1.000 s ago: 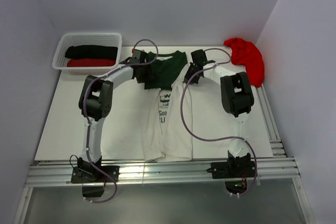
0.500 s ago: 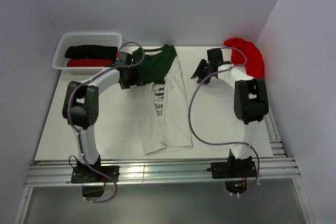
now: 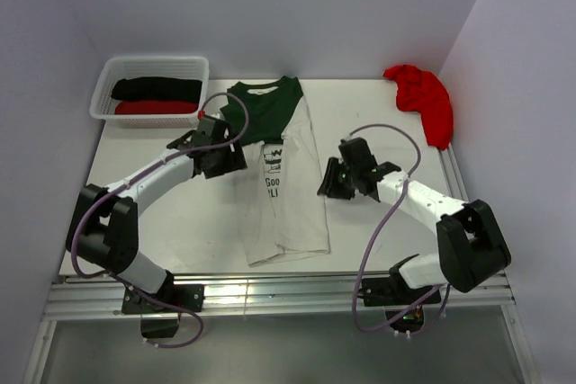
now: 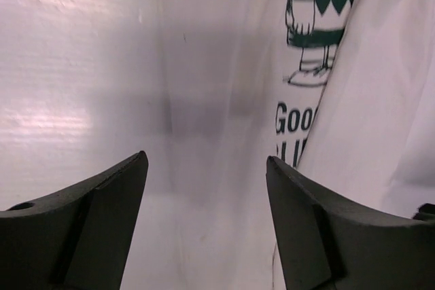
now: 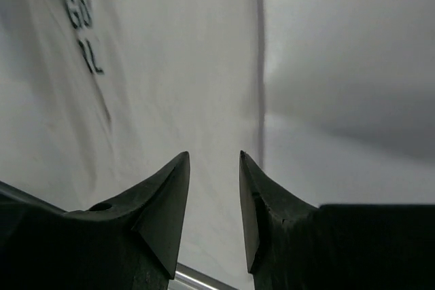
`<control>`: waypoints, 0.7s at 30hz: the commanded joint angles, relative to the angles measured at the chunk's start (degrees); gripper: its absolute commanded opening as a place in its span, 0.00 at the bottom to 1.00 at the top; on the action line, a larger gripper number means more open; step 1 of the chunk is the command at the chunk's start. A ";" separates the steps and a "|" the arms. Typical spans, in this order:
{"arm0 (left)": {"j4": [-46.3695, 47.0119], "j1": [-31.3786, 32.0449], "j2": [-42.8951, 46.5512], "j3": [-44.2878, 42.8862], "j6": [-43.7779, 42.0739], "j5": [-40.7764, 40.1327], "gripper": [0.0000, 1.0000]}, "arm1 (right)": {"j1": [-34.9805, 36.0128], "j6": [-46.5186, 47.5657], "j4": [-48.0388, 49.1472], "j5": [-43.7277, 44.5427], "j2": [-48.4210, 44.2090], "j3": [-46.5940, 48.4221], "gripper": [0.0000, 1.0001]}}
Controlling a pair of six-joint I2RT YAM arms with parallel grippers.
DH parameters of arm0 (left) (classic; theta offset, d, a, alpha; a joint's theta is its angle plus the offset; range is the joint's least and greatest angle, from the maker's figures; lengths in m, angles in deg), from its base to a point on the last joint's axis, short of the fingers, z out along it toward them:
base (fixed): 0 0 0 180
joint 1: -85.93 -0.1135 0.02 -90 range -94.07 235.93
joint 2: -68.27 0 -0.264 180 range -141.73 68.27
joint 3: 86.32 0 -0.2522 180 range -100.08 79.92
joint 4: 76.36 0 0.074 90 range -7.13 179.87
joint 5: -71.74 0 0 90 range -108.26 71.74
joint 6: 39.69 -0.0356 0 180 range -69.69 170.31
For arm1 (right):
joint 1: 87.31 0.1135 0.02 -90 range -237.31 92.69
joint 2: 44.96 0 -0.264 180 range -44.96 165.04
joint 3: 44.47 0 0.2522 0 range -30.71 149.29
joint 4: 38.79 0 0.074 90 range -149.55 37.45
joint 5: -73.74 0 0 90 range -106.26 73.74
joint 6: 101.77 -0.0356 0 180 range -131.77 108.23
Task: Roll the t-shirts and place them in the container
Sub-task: Fold the tshirt, then roll the tshirt
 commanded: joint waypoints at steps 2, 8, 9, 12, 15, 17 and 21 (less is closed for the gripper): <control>2.69 2.64 4.55 2.98 3.37 -1.10 0.76 | 3.45 -2.32 -0.94 3.03 -6.86 -5.78 0.42; -0.37 1.86 -3.87 -8.86 -0.49 -5.32 0.77 | 7.50 -5.93 -2.61 4.70 -16.09 -12.91 0.46; -0.82 0.98 -5.89 -11.41 -1.02 -5.50 0.77 | 8.29 -6.46 -2.79 5.75 -16.45 -13.96 0.46; -2.40 -0.78 -16.77 -24.65 -2.60 -6.20 0.77 | 9.69 -7.25 -1.91 5.93 -15.84 -14.76 0.45; -2.49 -2.09 -24.68 -33.71 -3.22 -4.97 0.77 | 12.68 -8.74 -1.91 8.30 -14.17 -14.93 0.44; -2.23 -2.54 -28.22 -37.60 -3.92 -4.71 0.77 | 13.83 -9.45 -1.13 8.75 -12.85 -15.37 0.43; -1.88 -3.15 -37.96 -46.56 -5.24 -3.57 0.76 | 14.36 -10.24 -1.03 9.63 -9.16 -14.32 0.40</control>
